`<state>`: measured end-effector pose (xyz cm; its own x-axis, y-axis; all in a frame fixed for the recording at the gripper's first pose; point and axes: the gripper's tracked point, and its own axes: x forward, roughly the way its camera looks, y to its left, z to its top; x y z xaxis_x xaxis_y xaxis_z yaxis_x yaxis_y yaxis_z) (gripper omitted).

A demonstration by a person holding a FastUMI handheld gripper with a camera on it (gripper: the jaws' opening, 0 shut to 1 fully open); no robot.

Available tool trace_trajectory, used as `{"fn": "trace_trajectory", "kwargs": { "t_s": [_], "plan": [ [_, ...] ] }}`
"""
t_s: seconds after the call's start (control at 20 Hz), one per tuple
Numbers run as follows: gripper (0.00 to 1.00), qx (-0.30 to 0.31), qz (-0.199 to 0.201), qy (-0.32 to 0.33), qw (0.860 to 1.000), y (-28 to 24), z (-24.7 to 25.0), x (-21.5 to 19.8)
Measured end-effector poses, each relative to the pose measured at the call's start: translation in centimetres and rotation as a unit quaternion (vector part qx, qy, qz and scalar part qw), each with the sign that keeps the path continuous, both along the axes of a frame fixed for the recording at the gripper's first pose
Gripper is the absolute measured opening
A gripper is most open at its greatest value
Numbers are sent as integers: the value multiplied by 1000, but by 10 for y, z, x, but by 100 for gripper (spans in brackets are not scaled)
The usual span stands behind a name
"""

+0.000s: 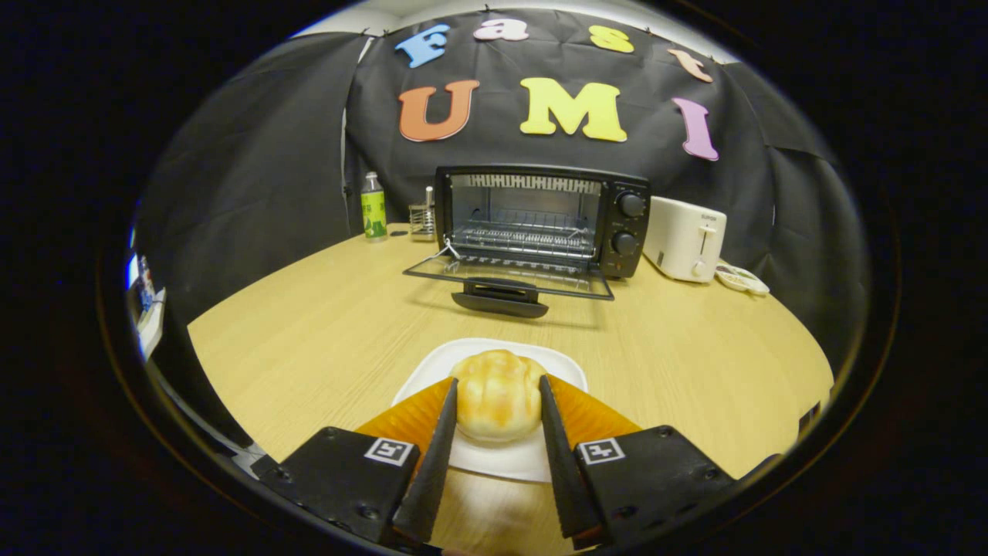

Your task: Open the toaster oven, put the food inside, and close the toaster oven door.

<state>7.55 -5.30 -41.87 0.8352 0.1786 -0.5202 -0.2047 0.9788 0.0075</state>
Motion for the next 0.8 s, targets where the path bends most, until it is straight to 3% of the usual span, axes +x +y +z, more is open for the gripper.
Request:
{"fn": "trace_trajectory", "kwargs": {
  "t_s": [0.5,0.8],
  "plan": [
    [58,44,1,-61,997,6,58,14],
    [58,108,-2,-91,990,15,125,57]
  ]
}}
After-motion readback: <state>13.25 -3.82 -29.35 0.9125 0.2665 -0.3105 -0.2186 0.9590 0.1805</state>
